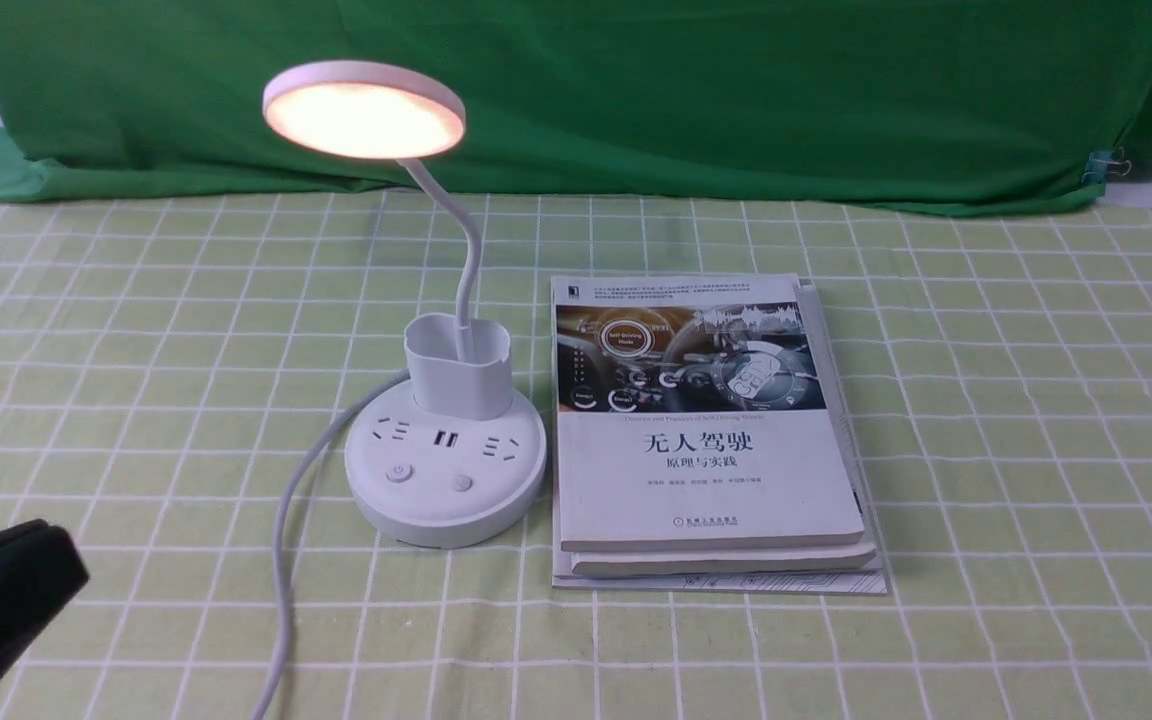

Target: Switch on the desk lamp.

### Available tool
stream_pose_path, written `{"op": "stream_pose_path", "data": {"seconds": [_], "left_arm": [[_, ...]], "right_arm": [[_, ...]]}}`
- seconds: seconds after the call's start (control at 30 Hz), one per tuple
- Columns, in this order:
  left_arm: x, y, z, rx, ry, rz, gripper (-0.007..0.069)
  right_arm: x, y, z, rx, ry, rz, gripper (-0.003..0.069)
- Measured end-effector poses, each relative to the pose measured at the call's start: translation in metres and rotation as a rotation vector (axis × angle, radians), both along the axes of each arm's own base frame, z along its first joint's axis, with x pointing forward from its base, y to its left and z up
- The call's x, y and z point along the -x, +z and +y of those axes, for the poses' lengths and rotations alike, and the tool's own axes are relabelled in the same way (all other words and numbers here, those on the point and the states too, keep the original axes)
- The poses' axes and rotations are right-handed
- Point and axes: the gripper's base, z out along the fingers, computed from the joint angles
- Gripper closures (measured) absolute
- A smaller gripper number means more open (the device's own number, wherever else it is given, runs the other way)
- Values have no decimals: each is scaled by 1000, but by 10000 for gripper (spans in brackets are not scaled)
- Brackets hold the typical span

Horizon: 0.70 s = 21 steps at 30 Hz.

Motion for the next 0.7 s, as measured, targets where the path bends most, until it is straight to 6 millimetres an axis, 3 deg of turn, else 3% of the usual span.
{"op": "stream_pose_path", "data": {"seconds": [0.07,0.3,0.53,0.7], "left_arm": [[3,-6,4,-24,36,-34,606],[-3,-71,18,-86,326,-8,606],[-9,-102,23,-107,418,36,606],[-9,-104,23,-120,419,32,606]], "right_arm": [[0,0,0,0,0,0,414],[0,0,0,0,0,0,414],[0,0,0,0,0,0,414],[0,0,0,0,0,0,414]]}}
